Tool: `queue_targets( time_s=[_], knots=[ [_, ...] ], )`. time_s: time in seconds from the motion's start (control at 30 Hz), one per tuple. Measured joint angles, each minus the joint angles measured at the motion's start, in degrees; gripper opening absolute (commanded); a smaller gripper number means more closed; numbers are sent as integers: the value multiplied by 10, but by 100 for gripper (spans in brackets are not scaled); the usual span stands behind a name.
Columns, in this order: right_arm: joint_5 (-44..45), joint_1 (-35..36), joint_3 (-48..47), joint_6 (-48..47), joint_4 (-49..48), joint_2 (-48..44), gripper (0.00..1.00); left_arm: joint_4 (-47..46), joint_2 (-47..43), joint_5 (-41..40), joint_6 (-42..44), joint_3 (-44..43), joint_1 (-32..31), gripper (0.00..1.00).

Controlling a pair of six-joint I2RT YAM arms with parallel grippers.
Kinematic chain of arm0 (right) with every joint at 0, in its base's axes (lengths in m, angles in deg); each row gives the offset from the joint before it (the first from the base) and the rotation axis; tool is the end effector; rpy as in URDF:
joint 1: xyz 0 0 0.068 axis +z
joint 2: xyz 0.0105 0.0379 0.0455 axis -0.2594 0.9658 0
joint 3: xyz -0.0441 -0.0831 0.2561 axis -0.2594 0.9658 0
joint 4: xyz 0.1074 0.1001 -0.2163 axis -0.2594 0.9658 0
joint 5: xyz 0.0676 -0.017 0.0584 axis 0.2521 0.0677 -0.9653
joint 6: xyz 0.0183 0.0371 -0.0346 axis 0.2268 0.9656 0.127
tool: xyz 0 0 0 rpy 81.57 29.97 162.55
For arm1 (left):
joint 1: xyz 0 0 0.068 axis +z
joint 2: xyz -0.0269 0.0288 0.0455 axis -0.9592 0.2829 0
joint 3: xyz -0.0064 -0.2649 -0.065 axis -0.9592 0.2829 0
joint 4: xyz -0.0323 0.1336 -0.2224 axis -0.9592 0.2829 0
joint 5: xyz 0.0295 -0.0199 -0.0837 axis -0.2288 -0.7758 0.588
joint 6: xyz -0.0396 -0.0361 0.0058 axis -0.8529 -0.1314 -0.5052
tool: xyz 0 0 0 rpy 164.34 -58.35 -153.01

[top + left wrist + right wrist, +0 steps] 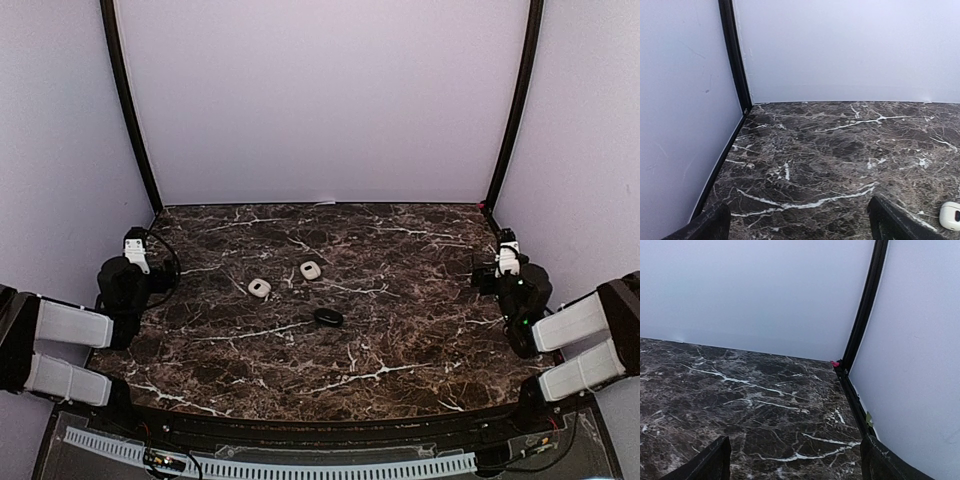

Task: Insert the wireless bluetooth earbuds into the charging case
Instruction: Reset both arms

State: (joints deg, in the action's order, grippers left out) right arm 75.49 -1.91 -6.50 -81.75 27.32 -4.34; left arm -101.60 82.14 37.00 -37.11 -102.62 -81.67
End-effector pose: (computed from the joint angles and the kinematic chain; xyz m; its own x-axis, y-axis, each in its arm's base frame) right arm 0.2096 0.0396 0.1734 -0.0265 -0.1564 -0.9873 0.0218 0.9874 -0.1570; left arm 0.2172 -0.0221 0.1840 -0.0689 0.0182 -0.9975 -0.1075 0.9939 0.0255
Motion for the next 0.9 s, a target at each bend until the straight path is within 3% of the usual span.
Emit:
queue_targets(
  time_s=[0.17,0.23,0.43,0.6,0.7,0.77,0.9],
  knots=[
    [-22,-65,51,33,-163,118,89,-100,82,30,3,14,33,99],
    [-29,-77,53,45,-206,165,98,-122,107,44,7,15,38,99],
    [-55,-87,5,63,-193,168,99,-122,155,80,14,-32,51,99],
    [-56,-94,-9,74,-185,168,99,-188,200,100,15,-21,65,99],
    [-56,-95,-9,76,-180,168,99,-227,221,110,12,-9,73,89],
    [-57,-95,-9,77,-176,168,99,-239,226,114,12,-4,76,99],
    [-58,-95,-9,78,-173,168,99,-259,226,119,10,-3,76,99]
  ],
)
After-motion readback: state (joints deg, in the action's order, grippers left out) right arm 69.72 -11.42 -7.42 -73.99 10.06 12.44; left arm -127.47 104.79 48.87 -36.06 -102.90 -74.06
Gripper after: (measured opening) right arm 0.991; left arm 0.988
